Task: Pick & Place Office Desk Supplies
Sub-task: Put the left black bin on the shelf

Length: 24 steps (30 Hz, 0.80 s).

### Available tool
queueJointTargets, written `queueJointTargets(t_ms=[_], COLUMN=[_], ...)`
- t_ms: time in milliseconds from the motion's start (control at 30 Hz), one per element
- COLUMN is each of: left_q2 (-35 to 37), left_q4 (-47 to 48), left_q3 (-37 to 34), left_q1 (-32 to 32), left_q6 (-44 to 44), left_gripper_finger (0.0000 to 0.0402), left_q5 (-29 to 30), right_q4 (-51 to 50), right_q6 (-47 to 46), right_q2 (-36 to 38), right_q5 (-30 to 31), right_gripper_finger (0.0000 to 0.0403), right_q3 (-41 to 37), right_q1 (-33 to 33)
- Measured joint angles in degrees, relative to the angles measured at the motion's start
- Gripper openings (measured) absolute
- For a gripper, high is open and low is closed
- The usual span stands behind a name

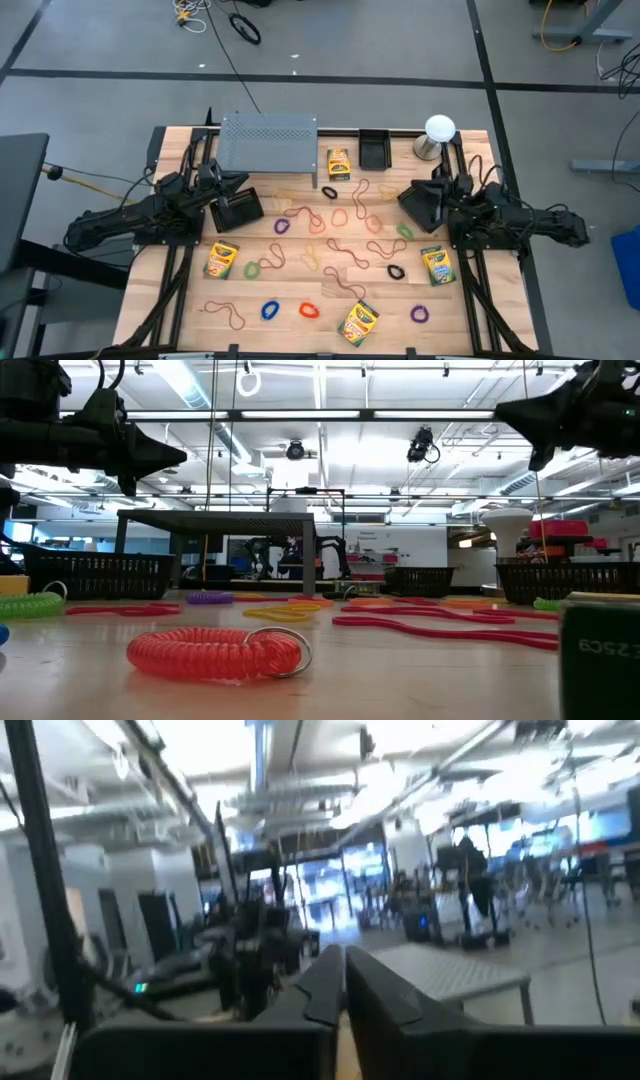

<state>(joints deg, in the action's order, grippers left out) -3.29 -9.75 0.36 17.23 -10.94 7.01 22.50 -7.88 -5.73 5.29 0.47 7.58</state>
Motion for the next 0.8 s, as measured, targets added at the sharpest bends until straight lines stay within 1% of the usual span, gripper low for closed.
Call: queueJointTargets(t_ms=[133, 267, 367, 433, 533, 667, 733, 800], left_q2=[0.00, -0.02, 0.00, 0.00, -0.11, -2.18, -4.71, -8.02], left_q4=[-0.16, -2.20, -5.00, -5.85, -7.79, -0.08, 5.00, 10.87], left_q3=[0.00, 0.00, 0.00, 0.00, 0.05, 3.40, 6.40, 9.29], left_q1=[0.00, 0.00, 0.01, 0.02, 0.06, -0.68, -2.29, -4.76], left_q6=[-0.02, -0.25, -4.06, -6.43, -4.95, -6.85, -7.57, -7.48], left_gripper_finger=[0.0009, 0.0009, 0.0009, 0.0009, 0.0009, 0.0009, 0.0009, 0.0007], left_q5=[-0.04, 0.01, 0.52, -0.27, -3.15, -12.63, -13.34, -10.51], right_q4=[0.52, 2.23, 5.24, 8.06, 13.99, 23.32, 26.34, 28.13], right_q6=[0.71, 2.04, 3.14, 4.03, 6.16, 10.37, 12.84, 14.57], right_q2=[-6.10, -13.73, -20.05, -24.24, -29.66, -35.37, -37.26, -38.64], right_q5=[4.27, 8.18, 11.73, 14.22, 16.78, 17.88, 18.17, 18.20], right_gripper_finger=[0.0005, 0.0004, 0.0003, 0.0002, 0.0002, 0.0001, 0.0001, 0.0001], right_q3=[0.15, 0.79, 0.81, 0.83, 0.85, 0.95, 0.96, 0.98], right_q1=[-2.06, -6.05, -9.66, -11.85, -14.20, -15.31, -15.29, -15.22])
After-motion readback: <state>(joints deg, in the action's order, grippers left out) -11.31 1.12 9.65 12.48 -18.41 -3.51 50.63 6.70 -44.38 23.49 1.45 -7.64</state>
